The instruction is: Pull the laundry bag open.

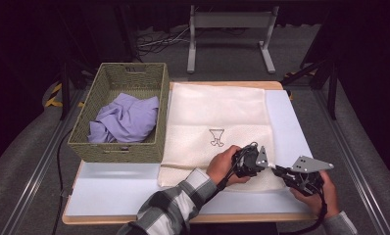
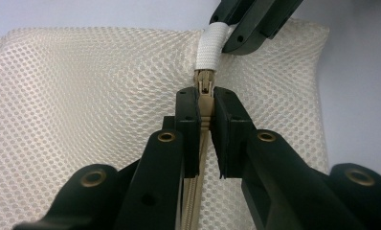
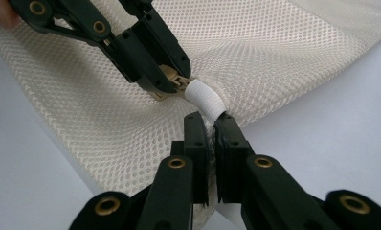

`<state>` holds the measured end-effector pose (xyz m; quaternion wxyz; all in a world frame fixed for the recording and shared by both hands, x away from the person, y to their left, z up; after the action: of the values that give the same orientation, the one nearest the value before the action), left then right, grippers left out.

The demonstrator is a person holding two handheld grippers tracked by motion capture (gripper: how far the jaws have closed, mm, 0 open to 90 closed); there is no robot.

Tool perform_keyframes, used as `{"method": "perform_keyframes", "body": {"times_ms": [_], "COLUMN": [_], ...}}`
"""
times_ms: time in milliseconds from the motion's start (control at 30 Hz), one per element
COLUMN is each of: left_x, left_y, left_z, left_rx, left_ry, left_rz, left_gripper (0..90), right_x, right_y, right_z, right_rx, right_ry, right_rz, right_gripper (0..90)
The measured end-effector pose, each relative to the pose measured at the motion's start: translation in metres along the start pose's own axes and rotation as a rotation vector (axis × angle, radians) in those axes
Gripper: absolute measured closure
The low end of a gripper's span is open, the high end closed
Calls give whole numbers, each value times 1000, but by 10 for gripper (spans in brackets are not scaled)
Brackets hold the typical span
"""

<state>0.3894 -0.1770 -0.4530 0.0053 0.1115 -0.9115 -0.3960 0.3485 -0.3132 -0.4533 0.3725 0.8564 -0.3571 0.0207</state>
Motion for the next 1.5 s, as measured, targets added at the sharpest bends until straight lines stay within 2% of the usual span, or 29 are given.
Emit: {"method": "perform_keyframes", "body": {"times_ms": [433, 500, 533, 567, 633, 767, 1000, 1133, 1500], "left_x": [-1, -3, -3, -3, -4, -8, -11, -12, -20], "left_y": [-2, -5, -5, -5, -5, -1, 3, 5, 17], "left_z": [3, 7, 8, 8, 11, 17, 28, 33, 52], "left_rx": [11, -19, -11, -11, -25, -23, -31, -50, -66], "left_ry": [41, 28, 40, 40, 32, 57, 76, 71, 111], "left_rz": [23, 0, 17, 17, 5, 14, 26, 13, 15], "left_gripper": [819, 819, 819, 819, 819, 818, 819, 819, 818], "right_x": [0, 1, 2, 2, 2, 5, 5, 5, 7], "right_y": [1, 2, 2, 2, 2, 5, 5, 5, 5], "right_z": [2, 2, 2, 3, 4, 4, 5, 5, 7], "right_rx": [7, 3, 8, 15, 8, 22, 23, 22, 20], "right_ry": [-15, -14, -22, -32, -29, -45, -51, -53, -65], "right_rz": [3, 18, 17, 6, 13, 15, 11, 12, 15], "right_gripper": [862, 864, 864, 865, 864, 865, 864, 864, 864]}}
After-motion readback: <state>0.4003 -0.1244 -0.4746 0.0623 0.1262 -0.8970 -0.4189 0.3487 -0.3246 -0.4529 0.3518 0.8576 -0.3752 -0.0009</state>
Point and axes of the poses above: each handheld gripper's, and its own axes: y roughly backward along the jaws, z roughly out of its underside, x roughly to its right, the point moved 6 cm from there along -y, roughly forward along the jaws, and after that the axes turned 11 degrees about y, right-handed, at the moved point
